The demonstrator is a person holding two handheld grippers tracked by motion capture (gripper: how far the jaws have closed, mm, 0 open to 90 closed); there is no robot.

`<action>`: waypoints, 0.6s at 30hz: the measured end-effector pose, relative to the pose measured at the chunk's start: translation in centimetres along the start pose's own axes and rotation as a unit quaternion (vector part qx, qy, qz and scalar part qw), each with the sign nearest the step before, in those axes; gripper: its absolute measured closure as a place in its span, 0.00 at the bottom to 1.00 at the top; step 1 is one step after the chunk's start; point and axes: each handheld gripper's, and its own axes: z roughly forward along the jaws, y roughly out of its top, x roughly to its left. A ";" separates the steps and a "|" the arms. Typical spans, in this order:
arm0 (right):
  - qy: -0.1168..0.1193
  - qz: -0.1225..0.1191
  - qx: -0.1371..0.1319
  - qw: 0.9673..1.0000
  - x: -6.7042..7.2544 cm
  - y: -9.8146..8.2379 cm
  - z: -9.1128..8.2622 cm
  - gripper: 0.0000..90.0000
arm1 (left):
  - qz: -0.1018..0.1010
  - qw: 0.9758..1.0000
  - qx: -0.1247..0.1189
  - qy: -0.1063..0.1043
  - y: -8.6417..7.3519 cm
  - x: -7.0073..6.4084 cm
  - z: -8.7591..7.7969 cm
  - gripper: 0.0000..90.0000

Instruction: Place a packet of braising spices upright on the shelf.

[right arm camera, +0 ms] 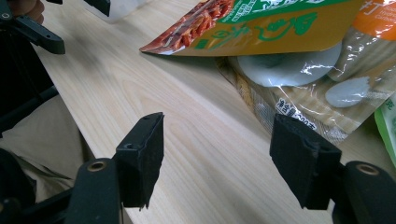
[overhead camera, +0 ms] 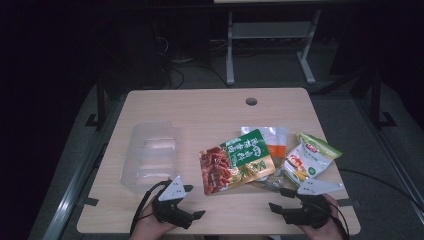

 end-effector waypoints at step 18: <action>-0.009 0.018 -0.006 1.000 0.3 0.7 0.4 0.36 | 0.015 1.000 -0.004 0.003 0.2 -0.1 -0.2 0.15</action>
